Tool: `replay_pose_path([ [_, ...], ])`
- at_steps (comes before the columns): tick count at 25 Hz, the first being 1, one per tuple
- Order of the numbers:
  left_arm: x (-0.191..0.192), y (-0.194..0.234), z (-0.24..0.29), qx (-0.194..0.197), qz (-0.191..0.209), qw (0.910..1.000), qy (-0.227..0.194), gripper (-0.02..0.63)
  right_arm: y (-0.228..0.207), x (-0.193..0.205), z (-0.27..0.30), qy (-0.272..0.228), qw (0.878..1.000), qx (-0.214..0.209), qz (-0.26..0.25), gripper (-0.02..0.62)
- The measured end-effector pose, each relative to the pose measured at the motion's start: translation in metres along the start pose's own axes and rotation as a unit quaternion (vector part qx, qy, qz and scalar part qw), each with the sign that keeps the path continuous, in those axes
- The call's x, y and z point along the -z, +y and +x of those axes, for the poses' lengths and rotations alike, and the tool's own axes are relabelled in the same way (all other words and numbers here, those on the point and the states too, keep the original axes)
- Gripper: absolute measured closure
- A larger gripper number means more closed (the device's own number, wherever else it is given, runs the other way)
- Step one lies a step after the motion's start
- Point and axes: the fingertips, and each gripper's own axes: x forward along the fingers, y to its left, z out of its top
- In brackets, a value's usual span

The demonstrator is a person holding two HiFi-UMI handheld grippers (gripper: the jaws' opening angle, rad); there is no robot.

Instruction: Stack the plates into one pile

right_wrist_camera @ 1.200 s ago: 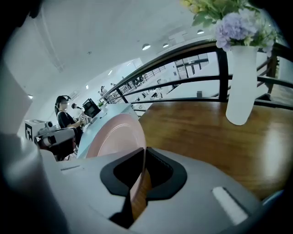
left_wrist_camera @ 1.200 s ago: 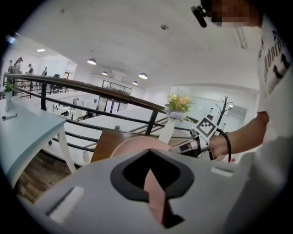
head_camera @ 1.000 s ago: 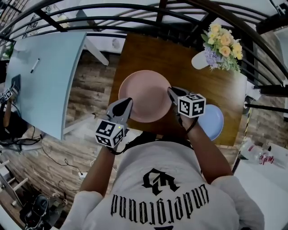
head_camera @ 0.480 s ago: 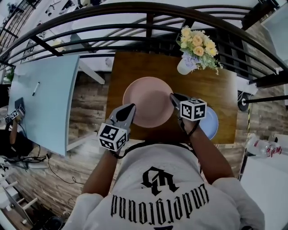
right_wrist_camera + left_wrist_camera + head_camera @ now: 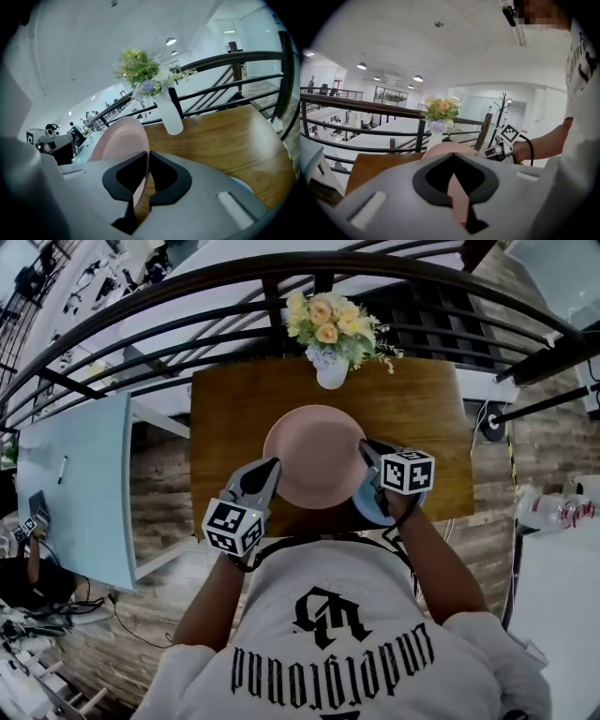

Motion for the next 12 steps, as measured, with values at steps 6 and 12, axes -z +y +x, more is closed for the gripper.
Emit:
replay_pose_path([
  [6, 0.0, -0.07, 0.055, 0.027, 0.01, 0.9995, 0.012, 0.56, -0.078, 0.014, -0.06, -0.01, 0.999, 0.025, 0.023, 0.577],
  [12, 0.004, -0.137, 0.104, 0.043, 0.019, 0.9986, 0.024, 0.56, -0.145, 0.035, -0.113, -0.014, 0.998, 0.034, 0.049, 0.575],
])
